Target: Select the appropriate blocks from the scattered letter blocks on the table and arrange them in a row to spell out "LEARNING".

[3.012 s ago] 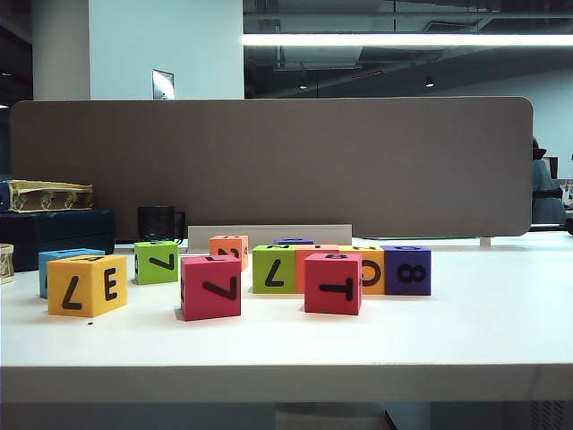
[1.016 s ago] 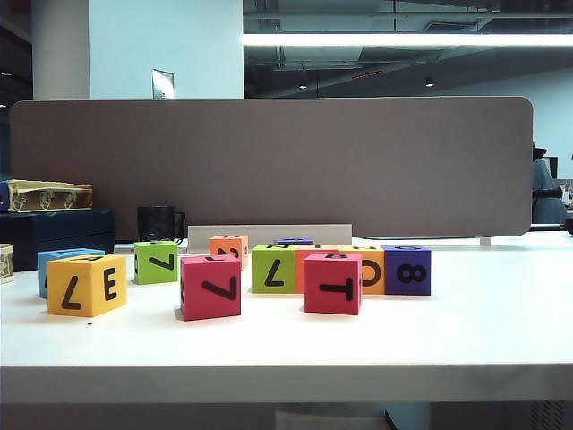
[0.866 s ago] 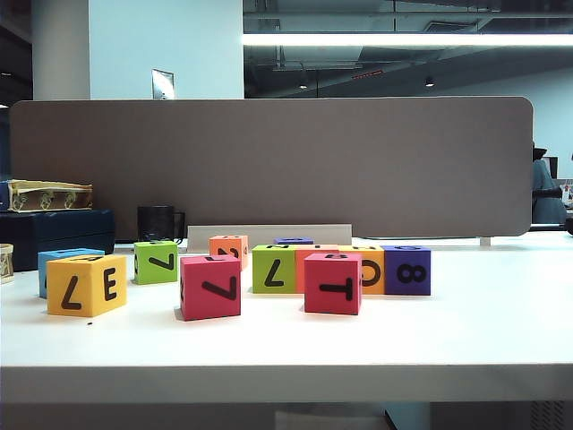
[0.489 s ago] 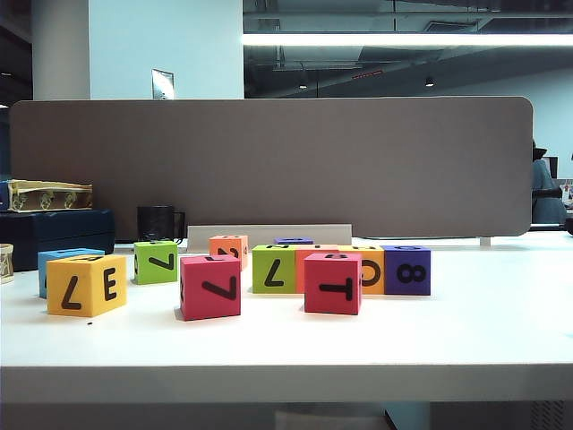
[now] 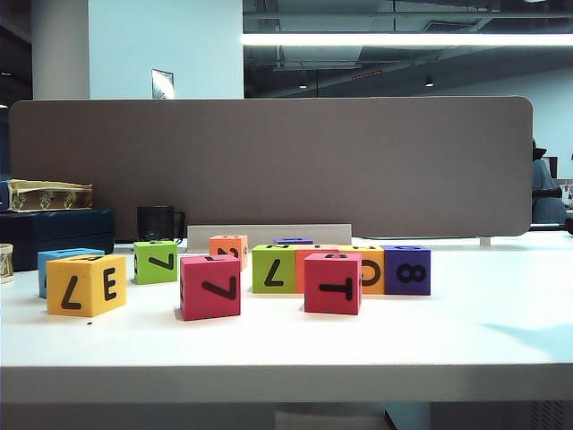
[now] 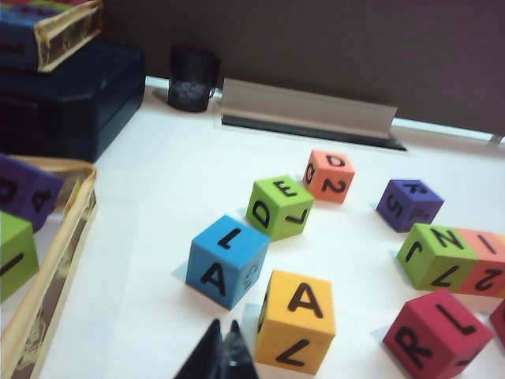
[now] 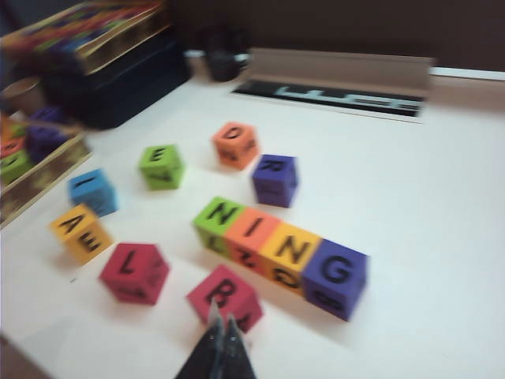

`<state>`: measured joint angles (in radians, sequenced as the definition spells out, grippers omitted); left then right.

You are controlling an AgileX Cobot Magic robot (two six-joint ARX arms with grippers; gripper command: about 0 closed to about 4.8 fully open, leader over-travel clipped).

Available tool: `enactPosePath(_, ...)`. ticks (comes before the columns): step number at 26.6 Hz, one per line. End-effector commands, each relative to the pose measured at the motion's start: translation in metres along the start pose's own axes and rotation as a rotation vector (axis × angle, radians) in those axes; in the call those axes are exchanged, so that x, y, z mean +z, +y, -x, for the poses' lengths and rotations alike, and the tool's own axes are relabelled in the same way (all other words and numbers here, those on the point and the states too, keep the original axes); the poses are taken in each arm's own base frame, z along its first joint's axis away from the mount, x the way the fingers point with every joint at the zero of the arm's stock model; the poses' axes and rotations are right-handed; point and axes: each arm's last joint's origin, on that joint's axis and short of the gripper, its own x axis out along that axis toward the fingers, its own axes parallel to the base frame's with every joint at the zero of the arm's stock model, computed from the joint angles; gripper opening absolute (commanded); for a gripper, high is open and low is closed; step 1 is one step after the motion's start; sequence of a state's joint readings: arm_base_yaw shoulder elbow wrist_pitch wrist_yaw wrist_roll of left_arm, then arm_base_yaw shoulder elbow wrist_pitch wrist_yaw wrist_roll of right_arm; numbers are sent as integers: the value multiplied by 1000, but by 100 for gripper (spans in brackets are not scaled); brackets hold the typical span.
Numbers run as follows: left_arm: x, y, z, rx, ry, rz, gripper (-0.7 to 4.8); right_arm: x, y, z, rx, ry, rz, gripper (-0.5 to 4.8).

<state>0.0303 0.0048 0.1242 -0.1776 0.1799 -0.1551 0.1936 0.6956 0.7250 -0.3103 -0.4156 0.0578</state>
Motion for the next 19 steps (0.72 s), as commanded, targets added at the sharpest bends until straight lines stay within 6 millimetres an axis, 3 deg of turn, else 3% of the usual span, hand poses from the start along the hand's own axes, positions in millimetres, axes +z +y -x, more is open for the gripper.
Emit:
enactPosePath(1, 11, -3, 4, -29, -12, 0, -6, 7, 7, -9, 58, 9, 56, -2)
enactPosePath(11, 49, -13, 18, -83, -30, -7, -6, 17, 30, -44, 149, 116, 82, -2)
enactPosePath(19, 83, -16, -2, -89, 76, 0, -6, 14, 30, -44, 149, 156, 77, -2)
